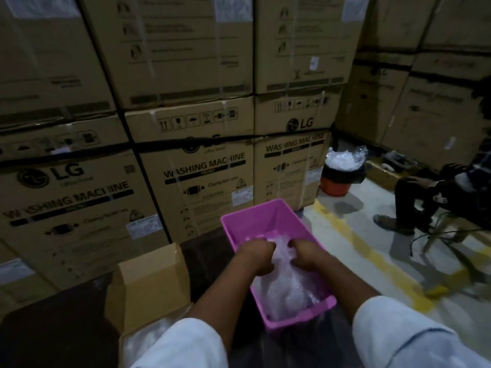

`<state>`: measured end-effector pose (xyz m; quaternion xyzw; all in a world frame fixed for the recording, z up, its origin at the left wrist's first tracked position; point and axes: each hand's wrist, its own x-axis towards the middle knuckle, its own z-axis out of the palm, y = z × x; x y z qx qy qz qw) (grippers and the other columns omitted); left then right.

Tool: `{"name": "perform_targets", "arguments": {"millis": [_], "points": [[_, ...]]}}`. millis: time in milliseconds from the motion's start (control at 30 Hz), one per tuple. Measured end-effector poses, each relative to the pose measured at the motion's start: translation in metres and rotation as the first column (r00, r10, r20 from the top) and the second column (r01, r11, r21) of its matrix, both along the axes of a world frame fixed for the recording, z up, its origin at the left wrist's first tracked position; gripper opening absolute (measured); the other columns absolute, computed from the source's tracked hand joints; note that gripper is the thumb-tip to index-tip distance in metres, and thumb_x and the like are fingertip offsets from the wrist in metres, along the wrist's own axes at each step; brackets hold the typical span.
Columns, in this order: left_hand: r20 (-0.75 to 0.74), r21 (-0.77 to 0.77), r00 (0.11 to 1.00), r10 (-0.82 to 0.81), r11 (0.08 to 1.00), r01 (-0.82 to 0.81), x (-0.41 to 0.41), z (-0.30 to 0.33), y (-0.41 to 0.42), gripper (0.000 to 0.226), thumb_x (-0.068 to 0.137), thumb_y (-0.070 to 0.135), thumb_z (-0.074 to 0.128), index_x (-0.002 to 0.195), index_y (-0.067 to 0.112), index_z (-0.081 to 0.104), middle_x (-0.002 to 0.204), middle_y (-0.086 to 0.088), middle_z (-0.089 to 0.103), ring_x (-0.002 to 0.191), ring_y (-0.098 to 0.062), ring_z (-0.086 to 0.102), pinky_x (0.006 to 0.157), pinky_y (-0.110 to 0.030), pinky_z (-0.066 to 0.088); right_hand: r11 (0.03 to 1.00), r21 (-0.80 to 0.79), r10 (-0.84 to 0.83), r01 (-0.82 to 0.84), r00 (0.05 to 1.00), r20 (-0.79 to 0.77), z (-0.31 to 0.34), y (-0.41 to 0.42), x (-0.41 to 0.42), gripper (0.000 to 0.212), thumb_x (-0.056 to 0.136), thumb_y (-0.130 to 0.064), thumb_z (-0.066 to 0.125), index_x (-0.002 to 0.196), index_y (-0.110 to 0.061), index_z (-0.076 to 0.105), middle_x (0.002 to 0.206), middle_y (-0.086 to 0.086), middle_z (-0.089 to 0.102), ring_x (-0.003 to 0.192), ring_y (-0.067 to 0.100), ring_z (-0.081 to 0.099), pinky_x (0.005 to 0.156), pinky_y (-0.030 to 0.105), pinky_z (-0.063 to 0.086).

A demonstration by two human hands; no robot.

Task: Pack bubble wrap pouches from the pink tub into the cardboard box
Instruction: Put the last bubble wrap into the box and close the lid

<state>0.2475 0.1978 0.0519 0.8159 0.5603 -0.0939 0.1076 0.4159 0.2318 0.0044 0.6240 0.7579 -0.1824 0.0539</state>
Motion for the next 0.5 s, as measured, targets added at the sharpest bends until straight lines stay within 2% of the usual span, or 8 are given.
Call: {"name": "perform_targets", "arguments": {"millis": [67, 233, 333, 500], "points": [[-0.055, -0.091, 0.997, 0.049, 0.994, -0.054, 0.015, -0.020, 0.015, 0.046, 0.089, 0.032, 0.060, 0.130, 0.013, 0.049, 0.131, -0.014, 0.053, 0.115, -0.031, 0.054, 0.094, -0.040, 0.045, 0.995, -0.101, -0.006, 0.011, 0.999, 0.052, -0.018, 0.002, 0.005, 0.066, 0.087, -0.028, 0.064, 0.144, -0.012, 0.035, 0.143, 0.013, 0.047, 0.126, 0.029, 0.049, 0.102, 0.030, 0.039], [-0.104, -0.273, 0.984, 0.147, 0.947, -0.171, 0.018, -0.074, 0.030, 0.058, 0.085, 0.037, 0.063, 0.134, 0.013, 0.046, 0.139, -0.012, 0.049, 0.122, -0.029, 0.052, 0.101, -0.039, 0.044, 0.976, -0.219, 0.005, -0.001, 1.000, 0.017, -0.049, 0.010, 0.006, 0.075, 0.088, -0.024, 0.066, 0.150, -0.014, 0.026, 0.152, 0.014, 0.033, 0.134, 0.028, 0.042, 0.111, 0.031, 0.034], [-0.132, -0.245, 0.977, 0.165, 0.950, -0.193, 0.015, -0.094, 0.028, 0.055, 0.082, 0.029, 0.062, 0.133, 0.018, 0.045, 0.137, -0.009, 0.049, 0.121, -0.029, 0.053, 0.098, -0.041, 0.047, 0.981, -0.189, 0.040, -0.033, 0.999, 0.035, -0.060, 0.009, -0.001, 0.066, 0.089, -0.023, 0.064, 0.146, -0.012, 0.032, 0.146, 0.016, 0.040, 0.129, 0.031, 0.046, 0.107, 0.035, 0.039], [-0.095, -0.115, 0.969, 0.226, 0.965, -0.237, 0.014, -0.095, 0.030, 0.034, 0.085, 0.012, 0.057, 0.119, 0.016, 0.057, 0.122, -0.009, 0.058, 0.109, -0.030, 0.060, 0.088, -0.040, 0.050, 0.988, -0.151, 0.050, -0.033, 0.993, 0.111, -0.067, 0.011, -0.010, 0.042, 0.089, -0.012, 0.059, 0.130, -0.012, 0.049, 0.130, 0.013, 0.053, 0.113, 0.030, 0.057, 0.095, 0.037, 0.050]]}}
